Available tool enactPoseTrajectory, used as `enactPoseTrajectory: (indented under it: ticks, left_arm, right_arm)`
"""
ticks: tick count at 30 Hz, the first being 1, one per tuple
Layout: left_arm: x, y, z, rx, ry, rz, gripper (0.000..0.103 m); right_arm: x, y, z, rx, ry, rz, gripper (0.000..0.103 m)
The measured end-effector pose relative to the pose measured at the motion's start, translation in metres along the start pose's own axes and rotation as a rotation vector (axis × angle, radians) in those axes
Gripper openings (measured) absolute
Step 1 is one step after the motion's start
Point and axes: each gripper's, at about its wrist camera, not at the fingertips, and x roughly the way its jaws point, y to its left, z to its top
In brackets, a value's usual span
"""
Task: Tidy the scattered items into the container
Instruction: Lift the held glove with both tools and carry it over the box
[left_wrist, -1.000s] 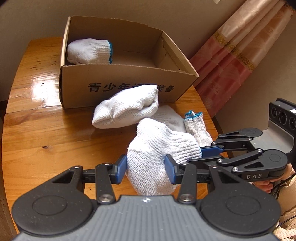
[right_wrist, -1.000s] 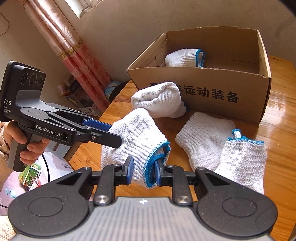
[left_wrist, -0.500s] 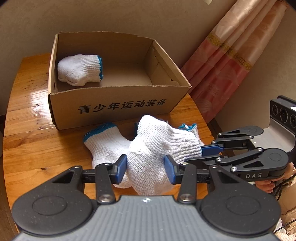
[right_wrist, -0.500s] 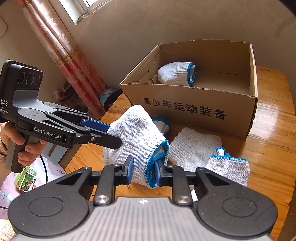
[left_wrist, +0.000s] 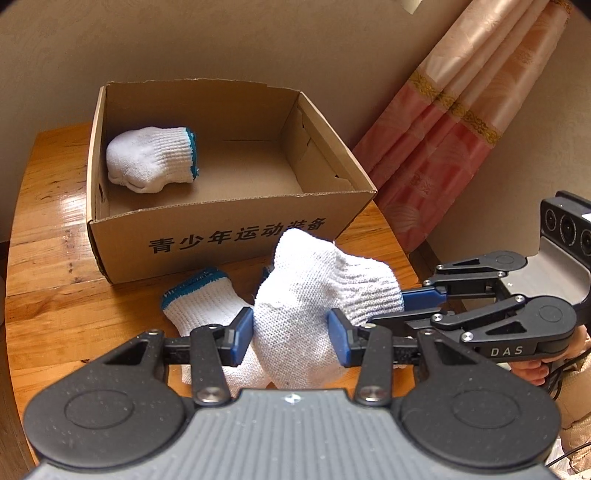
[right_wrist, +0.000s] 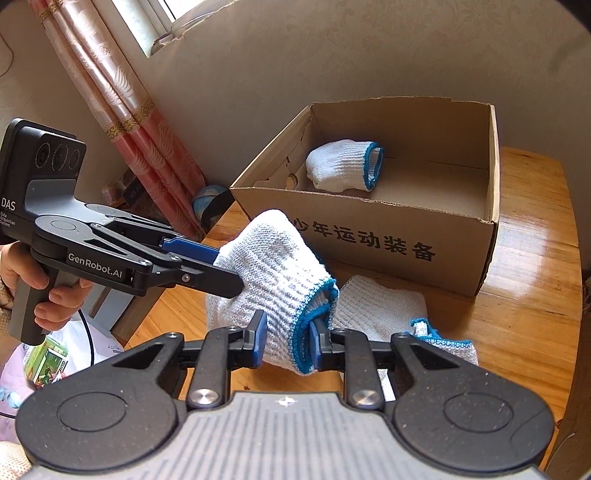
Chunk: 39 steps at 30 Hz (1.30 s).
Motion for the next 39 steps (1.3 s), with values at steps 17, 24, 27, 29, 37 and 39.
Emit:
enactPoseTrajectory:
  ticks: [17,24,27,29,37,39]
  left_arm:
    - [-0.006,-0.006,0.041,0.032,-0.040,0.003,0.043]
    - [-0.007,-0.009,0.071,0.053,-0.056,0.010,0.042]
    - [-0.002,-0.011,0.086,0.057,-0.061,0.018,0.042]
    - [0.003,-0.010,0.095,0.056,-0.063,0.023,0.043]
    - [0.026,0.001,0.131,0.017,-0.056,0.021,0.043]
    - [0.033,0.004,0.139,0.010,-0.053,0.022,0.042]
  right_arm:
    - [-0.012,-0.013,0.035,-0.008,-0.038,-0.012,0.029]
    - [-0.019,-0.024,0.063,-0.013,-0.079,-0.024,0.029]
    - [-0.019,-0.033,0.078,-0.002,-0.095,-0.037,0.029]
    - [-0.017,-0.040,0.088,0.006,-0.099,-0.041,0.029]
    - [-0.001,-0.068,0.117,0.034,-0.092,-0.058,0.029]
    - [0.003,-0.076,0.123,0.047,-0.090,-0.058,0.029]
